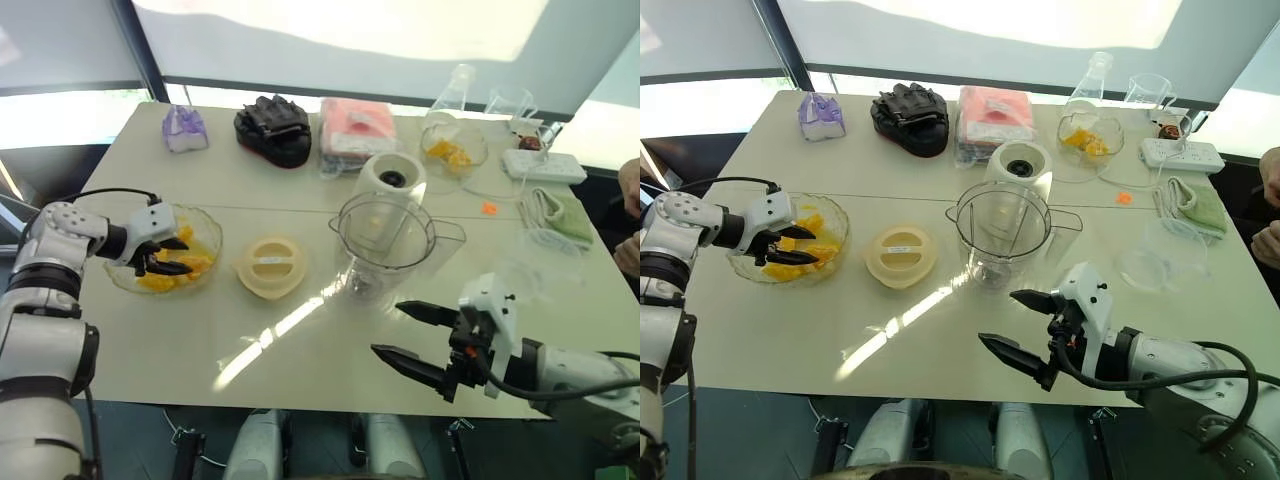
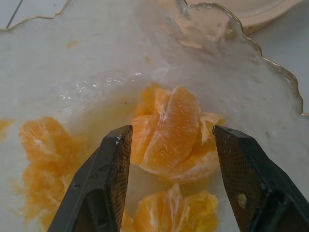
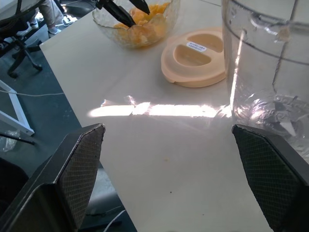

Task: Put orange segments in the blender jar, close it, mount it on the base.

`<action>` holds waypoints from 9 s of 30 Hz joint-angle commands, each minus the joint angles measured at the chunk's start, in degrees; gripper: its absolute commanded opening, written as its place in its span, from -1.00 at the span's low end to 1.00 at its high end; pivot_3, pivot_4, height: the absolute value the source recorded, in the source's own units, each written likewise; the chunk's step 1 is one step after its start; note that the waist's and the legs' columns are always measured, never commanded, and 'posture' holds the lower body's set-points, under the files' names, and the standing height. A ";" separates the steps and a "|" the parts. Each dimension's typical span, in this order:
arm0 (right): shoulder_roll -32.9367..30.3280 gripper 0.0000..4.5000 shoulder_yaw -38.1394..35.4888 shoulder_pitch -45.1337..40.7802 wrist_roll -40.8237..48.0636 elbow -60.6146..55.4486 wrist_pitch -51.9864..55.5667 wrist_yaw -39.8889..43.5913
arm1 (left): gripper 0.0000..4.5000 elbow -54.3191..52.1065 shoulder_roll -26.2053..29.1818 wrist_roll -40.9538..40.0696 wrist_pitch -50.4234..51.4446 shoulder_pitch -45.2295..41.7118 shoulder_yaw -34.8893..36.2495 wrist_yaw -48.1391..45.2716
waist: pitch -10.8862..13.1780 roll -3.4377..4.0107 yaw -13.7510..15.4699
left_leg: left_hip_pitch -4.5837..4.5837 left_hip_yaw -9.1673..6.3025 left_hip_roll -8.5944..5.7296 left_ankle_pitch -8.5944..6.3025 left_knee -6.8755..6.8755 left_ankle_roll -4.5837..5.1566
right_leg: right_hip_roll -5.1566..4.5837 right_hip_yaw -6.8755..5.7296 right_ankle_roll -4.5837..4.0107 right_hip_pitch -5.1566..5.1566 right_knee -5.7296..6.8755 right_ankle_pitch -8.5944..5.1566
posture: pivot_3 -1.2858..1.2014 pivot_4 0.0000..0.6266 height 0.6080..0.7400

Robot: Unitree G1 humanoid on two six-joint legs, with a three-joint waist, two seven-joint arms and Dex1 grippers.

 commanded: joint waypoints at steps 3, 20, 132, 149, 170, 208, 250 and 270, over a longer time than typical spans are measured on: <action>0.40 0.97 -0.11 0.09 0.25 -2.79 -1.84 -1.33 | 0.21 2.15 -1.32 3.38 -1.95 -2.99 -0.64 1.26 | -0.01 -0.01 -0.05 | 0.00 -0.03 0.01 0.00 0.10 0.00 | 0.00 0.00 0.01 0.03 0.03 0.01 | 0.03 -0.52 1.00; -0.03 1.00 1.84 -2.46 0.28 -2.54 -2.25 -3.83 | -0.33 5.70 -4.50 9.76 1.77 0.74 -1.94 11.14 | -0.05 0.02 -0.13 | -0.01 -0.26 0.06 0.00 0.62 0.00 | -0.03 0.02 0.20 0.20 0.17 0.14 | 0.03 -0.52 1.00; 18.59 1.00 -18.26 10.86 -35.33 18.81 -26.17 -7.52 | 0.70 -86.93 -13.71 -44.69 62.50 19.64 18.11 15.94 | -0.27 0.86 -0.22 | 0.57 -1.17 0.03 0.14 0.71 -0.21 | 0.64 0.28 0.01 1.00 0.30 0.06 | 0.03 -0.52 1.00; 24.62 1.00 -17.10 7.84 -39.71 19.14 -27.80 -10.10 | 0.70 -56.42 -22.51 -28.50 31.67 0.19 4.97 11.92 | -0.29 0.90 -0.02 | 0.72 -1.16 -0.18 0.17 0.74 -0.26 | 0.65 0.32 -0.05 1.23 0.15 0.08 | 0.03 -0.52 1.00; 35.26 1.00 -14.60 10.18 -44.08 14.04 -33.41 -15.10 | 0.12 -11.73 -32.33 -17.63 3.64 -26.00 3.52 -4.59 | -0.25 0.96 -0.13 | -0.02 -1.22 -0.19 0.08 0.69 -0.09 | 0.63 0.26 0.02 0.62 0.00 -0.01 | 0.03 -0.52 1.00; 24.42 1.00 -21.37 -3.83 -51.56 38.99 -25.59 -17.39 | 0.12 -87.45 -16.62 -45.67 58.67 23.50 11.78 18.29 | -0.24 1.22 -1.47 | 0.74 -1.20 -0.03 0.16 0.54 -0.24 | 0.67 0.46 -0.03 1.11 0.22 -0.03 | 0.03 -0.52 1.00; 18.89 1.00 -14.30 -24.48 -58.84 79.83 -48.39 -25.00 | 0.12 -89.57 -15.31 -45.91 58.76 24.59 10.54 21.66 | -0.18 1.28 -1.74 | 0.77 -1.08 -0.05 0.16 0.36 -0.23 | 0.70 0.58 -0.02 1.07 0.11 -0.03 | 0.03 -0.52 1.00; 14.44 0.40 -9.35 -39.86 -58.49 109.81 -61.61 -20.58 | 0.09 -91.01 -14.30 -46.35 59.70 25.07 10.82 22.69 | -0.14 1.26 -2.16 | 0.84 -0.95 -0.08 0.17 0.29 -0.24 | 0.71 0.72 -0.01 1.07 0.06 -0.02 | 0.03 -0.52 1.00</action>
